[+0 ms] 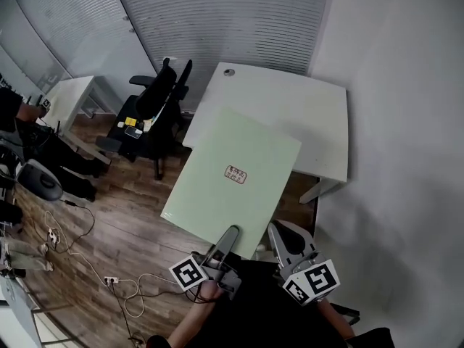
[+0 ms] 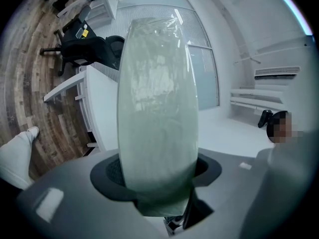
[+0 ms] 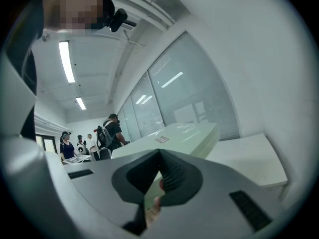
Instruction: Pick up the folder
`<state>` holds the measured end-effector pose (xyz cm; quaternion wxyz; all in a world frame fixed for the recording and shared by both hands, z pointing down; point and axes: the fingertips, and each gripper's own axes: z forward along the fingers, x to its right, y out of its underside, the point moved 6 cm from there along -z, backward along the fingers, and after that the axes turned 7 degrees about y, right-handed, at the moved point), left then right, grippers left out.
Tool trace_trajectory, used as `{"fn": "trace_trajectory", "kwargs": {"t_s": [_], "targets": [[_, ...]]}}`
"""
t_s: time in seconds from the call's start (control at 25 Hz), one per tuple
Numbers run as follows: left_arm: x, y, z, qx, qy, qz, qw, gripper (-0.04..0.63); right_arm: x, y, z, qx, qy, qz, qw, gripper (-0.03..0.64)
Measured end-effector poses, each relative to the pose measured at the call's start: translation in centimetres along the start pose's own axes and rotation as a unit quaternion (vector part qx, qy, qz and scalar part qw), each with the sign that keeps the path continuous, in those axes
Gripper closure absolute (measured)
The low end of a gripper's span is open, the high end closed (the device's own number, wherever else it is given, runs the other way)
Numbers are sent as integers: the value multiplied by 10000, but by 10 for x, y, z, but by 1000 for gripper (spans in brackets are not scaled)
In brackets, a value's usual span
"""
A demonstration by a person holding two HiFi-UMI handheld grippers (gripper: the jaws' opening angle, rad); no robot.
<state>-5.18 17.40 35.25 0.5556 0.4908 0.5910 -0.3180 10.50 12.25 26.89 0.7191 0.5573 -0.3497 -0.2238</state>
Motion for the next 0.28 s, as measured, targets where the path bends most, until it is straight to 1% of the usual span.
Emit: {"fn": "trace_trajectory", "kwargs": {"t_s": [0.28], "targets": [[-2,-10,-10,86,-80,-46,9999,319,-8,3,8,-90,-47,22,9999,618]]}}
